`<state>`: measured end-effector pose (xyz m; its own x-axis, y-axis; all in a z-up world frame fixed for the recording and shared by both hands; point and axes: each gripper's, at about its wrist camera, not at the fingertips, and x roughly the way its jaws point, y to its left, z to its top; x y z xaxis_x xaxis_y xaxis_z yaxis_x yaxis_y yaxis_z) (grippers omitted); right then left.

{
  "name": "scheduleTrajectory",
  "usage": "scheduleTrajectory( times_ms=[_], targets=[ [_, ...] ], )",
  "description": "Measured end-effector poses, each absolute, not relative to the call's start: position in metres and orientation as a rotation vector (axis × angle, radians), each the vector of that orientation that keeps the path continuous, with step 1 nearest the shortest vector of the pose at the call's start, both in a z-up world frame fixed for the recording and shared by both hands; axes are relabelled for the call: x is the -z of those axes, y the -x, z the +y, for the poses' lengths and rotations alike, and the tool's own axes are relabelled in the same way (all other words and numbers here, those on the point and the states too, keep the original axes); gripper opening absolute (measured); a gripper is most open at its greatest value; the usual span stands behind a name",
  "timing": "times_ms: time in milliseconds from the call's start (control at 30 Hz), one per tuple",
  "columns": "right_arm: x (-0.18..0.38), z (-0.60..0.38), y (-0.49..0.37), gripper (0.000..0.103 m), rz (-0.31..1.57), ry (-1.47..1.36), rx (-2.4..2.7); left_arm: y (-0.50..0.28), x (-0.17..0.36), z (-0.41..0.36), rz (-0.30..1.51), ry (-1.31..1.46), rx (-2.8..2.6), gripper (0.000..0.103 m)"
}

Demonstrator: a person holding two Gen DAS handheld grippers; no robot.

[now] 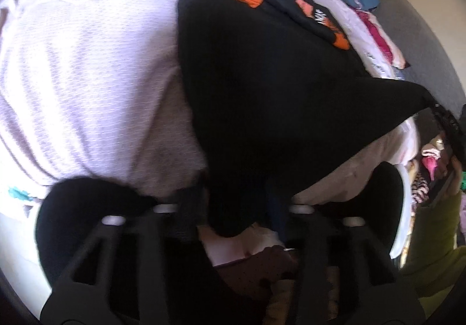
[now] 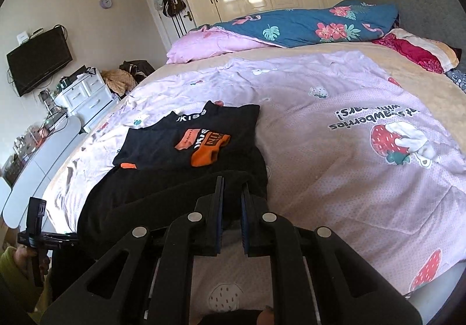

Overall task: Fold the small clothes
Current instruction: 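Lift the hem with both grippers and fold it up toward the collar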

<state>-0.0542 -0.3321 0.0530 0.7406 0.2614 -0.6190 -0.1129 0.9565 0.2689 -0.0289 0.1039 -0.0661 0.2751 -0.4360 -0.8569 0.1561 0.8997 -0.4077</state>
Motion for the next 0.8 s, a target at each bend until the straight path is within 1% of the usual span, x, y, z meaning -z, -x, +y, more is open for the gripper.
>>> scheduleTrajectory(
  times_ms=[33, 200, 433, 533, 800],
  targets=[
    [-0.052, -0.333, 0.054, 0.009, 0.709, -0.223, -0.205, 0.028, 0.065, 0.1, 1.227, 0.238, 0.397, 0.002],
    [-0.053, -0.332, 0.055, 0.009, 0.704, -0.238, -0.204, 0.028, 0.048, 0.1, 1.177, 0.225, 0.403, 0.002],
    [-0.065, -0.331, 0.053, 0.009, 0.671, -0.237, -0.206, 0.02, -0.013, 0.128, 1.0, 0.256, 0.388, 0.002],
    [-0.071, -0.33, 0.051, 0.009, 0.653, -0.238, -0.204, 0.013, -0.031, 0.137, 0.941, 0.271, 0.378, 0.002],
    [-0.091, -0.327, 0.038, 0.009, 0.612, -0.231, -0.205, -0.002, -0.063, 0.142, 0.828, 0.285, 0.355, 0.002]
  ],
)
